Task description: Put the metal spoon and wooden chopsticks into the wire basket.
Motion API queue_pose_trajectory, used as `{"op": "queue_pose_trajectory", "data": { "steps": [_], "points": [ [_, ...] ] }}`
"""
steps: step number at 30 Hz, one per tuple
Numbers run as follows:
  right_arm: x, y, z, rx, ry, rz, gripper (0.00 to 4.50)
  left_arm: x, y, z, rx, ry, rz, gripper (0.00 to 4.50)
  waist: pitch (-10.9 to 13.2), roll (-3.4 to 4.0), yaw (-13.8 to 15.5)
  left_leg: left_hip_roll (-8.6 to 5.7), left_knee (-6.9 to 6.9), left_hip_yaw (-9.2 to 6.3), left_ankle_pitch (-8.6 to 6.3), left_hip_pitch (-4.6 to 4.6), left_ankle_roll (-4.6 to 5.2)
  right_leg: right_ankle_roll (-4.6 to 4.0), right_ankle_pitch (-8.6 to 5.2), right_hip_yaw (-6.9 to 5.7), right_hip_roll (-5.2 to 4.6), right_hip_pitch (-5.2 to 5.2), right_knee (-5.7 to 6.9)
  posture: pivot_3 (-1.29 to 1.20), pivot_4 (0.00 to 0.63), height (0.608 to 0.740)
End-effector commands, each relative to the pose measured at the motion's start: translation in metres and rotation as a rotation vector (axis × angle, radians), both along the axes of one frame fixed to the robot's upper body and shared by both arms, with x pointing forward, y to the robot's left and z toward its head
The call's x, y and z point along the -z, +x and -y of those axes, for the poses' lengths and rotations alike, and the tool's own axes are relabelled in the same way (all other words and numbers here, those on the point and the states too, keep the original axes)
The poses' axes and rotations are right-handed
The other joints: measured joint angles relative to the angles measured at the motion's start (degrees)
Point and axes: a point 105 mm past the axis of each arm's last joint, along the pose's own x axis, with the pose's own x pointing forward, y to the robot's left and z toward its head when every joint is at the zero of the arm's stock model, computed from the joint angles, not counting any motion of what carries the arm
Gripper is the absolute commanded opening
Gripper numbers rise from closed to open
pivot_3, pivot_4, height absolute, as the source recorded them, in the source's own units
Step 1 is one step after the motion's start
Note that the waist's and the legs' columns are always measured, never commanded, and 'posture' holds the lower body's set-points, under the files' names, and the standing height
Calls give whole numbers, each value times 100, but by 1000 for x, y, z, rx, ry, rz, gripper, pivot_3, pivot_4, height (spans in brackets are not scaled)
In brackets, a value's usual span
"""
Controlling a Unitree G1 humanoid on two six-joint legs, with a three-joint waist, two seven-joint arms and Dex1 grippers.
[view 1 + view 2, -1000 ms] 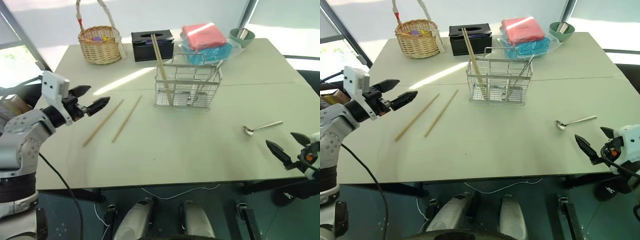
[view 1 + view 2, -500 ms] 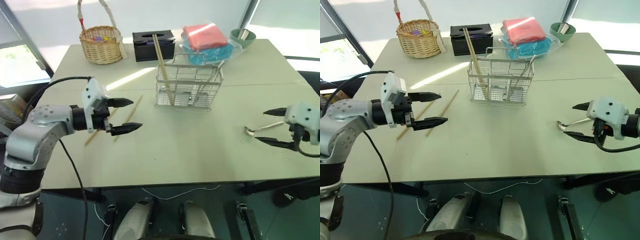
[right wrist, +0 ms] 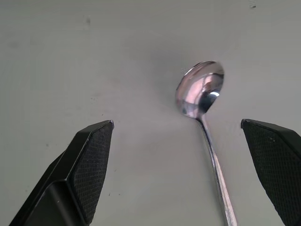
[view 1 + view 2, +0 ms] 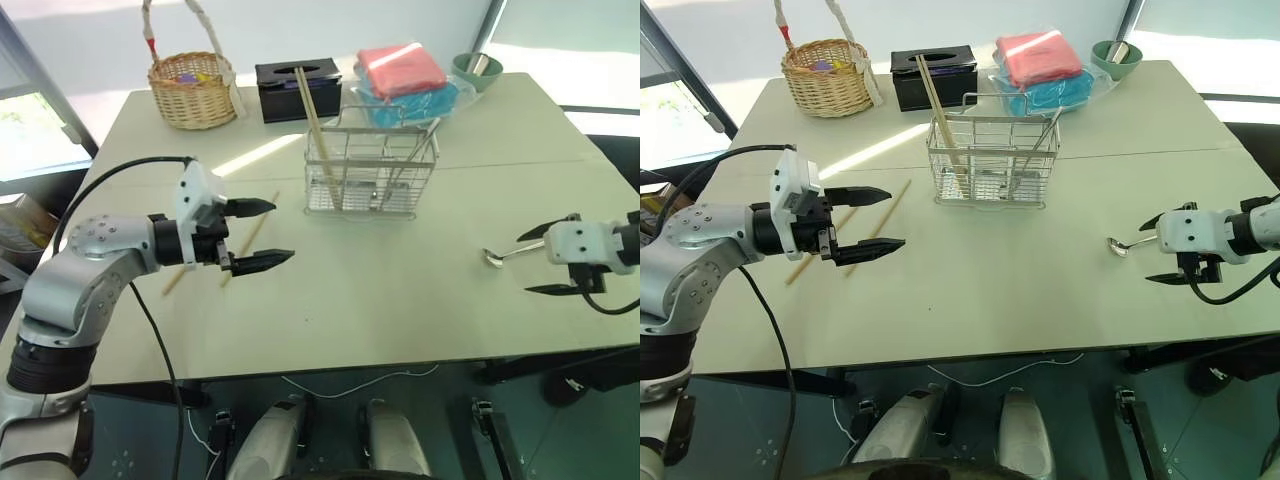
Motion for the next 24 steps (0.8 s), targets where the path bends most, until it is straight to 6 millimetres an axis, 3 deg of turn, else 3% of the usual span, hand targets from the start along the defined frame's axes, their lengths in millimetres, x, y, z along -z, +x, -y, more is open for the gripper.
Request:
{"op": "queue_pose_trajectory", "data": {
  "steps": [1,8,13,16,24],
  "points": [
    [-15,4,-1,-6,7,62,4490,-12,-5,2,2,-34,39,4500,2,3,7,0,0,0,0,0,0,8,4,0,1,-1,1,0,150,725],
    [-31,9,-24,-4,168,58,4490,-10,-3,3,-15,-44,42,4500,2,6,-15,1,9,0,1,2,-1,-4,-2,4,2,0,11,0,150,725],
    [-47,28,-51,-10,270,69,4490,-14,0,2,-30,-56,56,4500,4,10,-21,1,12,0,1,2,-1,-4,-1,5,4,0,11,0,150,725],
    [-49,42,-62,-26,230,95,4490,-15,1,2,-38,-62,60,4500,4,10,-9,2,10,-1,1,2,-2,7,5,5,4,-2,11,0,150,725],
    [-27,55,-49,23,30,22,4490,-16,-2,1,-59,-71,62,4500,5,9,59,-1,11,-1,0,-1,-1,14,9,5,5,-6,5,0,150,725]
  ]
}}
